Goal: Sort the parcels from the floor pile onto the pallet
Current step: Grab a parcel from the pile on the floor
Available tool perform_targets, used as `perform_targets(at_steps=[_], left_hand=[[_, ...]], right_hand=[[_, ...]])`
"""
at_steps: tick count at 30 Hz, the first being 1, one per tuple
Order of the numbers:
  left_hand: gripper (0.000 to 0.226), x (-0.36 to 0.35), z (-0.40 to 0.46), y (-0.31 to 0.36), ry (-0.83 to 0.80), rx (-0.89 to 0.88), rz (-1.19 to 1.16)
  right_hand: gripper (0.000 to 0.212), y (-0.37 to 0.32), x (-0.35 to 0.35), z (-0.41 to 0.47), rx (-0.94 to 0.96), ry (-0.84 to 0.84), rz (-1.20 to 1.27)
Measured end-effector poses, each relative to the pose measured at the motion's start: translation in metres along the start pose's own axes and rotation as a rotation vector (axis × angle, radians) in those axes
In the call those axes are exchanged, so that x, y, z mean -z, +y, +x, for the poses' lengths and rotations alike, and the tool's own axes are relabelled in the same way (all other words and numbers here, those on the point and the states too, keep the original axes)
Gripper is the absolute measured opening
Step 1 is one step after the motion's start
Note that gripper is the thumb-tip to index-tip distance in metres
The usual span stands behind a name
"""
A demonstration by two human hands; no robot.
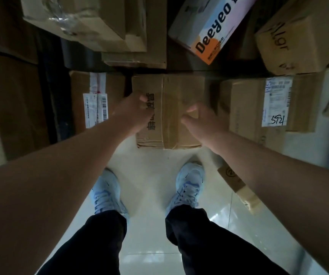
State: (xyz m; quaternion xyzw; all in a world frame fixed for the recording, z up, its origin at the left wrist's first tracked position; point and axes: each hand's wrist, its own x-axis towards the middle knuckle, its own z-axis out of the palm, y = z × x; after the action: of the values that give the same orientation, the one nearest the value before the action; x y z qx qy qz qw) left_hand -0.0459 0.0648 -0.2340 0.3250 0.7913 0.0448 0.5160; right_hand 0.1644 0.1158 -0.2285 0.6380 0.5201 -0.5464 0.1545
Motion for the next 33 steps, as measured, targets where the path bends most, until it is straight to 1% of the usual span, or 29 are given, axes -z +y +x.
perform_targets(at_steps=[2,3,6,8,10,11,12,14,16,18,19,20,22,24,26,27,29,31,33], left_hand=[[0.028,0.005,-0.005,0.003,-0.011,0.043,-0.092],[0.032,0.009,-0.010,0.006,-0.017,0.061,-0.135],[0.041,0.025,-0.033,0.016,-0.003,0.043,-0.254],[0.037,0.037,-0.054,0.025,0.025,0.000,-0.323],[0.027,0.050,-0.078,0.035,0.032,0.019,-0.353],[0.031,0.057,-0.091,0.040,0.007,0.047,-0.365],[0.040,0.064,-0.104,0.045,-0.028,0.080,-0.383],[0.048,0.080,-0.129,0.055,-0.052,0.150,-0.391],[0.046,0.101,-0.154,0.066,-0.014,0.196,-0.401],[0.039,0.126,-0.181,0.078,-0.009,0.217,-0.423],[0.035,0.139,-0.195,0.084,-0.021,0.208,-0.417],[0.031,0.152,-0.209,0.090,-0.033,0.181,-0.396],[0.025,0.181,-0.237,0.105,-0.039,0.103,-0.330],[0.022,0.213,-0.267,0.124,-0.025,0.038,-0.302],[0.022,0.245,-0.302,0.143,-0.026,-0.016,-0.299],[0.027,0.261,-0.319,0.152,-0.031,-0.036,-0.304],[0.040,0.292,-0.356,0.168,-0.043,-0.066,-0.308],[0.051,0.324,-0.394,0.184,-0.044,-0.101,-0.317],[0.050,0.356,-0.429,0.200,-0.034,-0.157,-0.310]], right_hand=[[0.046,-0.004,0.002,-0.007,-0.051,0.026,0.086],[0.051,-0.007,0.004,-0.013,-0.063,0.051,0.120],[0.066,-0.015,0.009,-0.036,-0.084,0.124,0.225],[0.066,-0.019,0.012,-0.056,-0.114,0.155,0.306],[0.068,-0.026,0.018,-0.080,-0.133,0.173,0.339],[0.071,-0.029,0.021,-0.092,-0.136,0.173,0.333],[0.073,-0.034,0.026,-0.105,-0.146,0.164,0.318],[0.071,-0.045,0.036,-0.137,-0.191,0.137,0.366],[0.066,-0.061,0.046,-0.172,-0.240,0.130,0.519],[0.057,-0.079,0.058,-0.209,-0.252,0.141,0.626],[0.056,-0.088,0.064,-0.227,-0.255,0.145,0.655],[0.061,-0.098,0.070,-0.245,-0.261,0.149,0.677],[0.077,-0.119,0.081,-0.280,-0.257,0.157,0.716],[0.089,-0.143,0.093,-0.316,-0.227,0.163,0.759],[0.097,-0.169,0.102,-0.357,-0.213,0.198,0.789],[0.100,-0.181,0.106,-0.377,-0.218,0.230,0.795],[0.096,-0.201,0.113,-0.418,-0.215,0.282,0.771],[0.075,-0.217,0.121,-0.455,-0.160,0.297,0.756],[0.055,-0.234,0.131,-0.493,-0.101,0.286,0.800]])
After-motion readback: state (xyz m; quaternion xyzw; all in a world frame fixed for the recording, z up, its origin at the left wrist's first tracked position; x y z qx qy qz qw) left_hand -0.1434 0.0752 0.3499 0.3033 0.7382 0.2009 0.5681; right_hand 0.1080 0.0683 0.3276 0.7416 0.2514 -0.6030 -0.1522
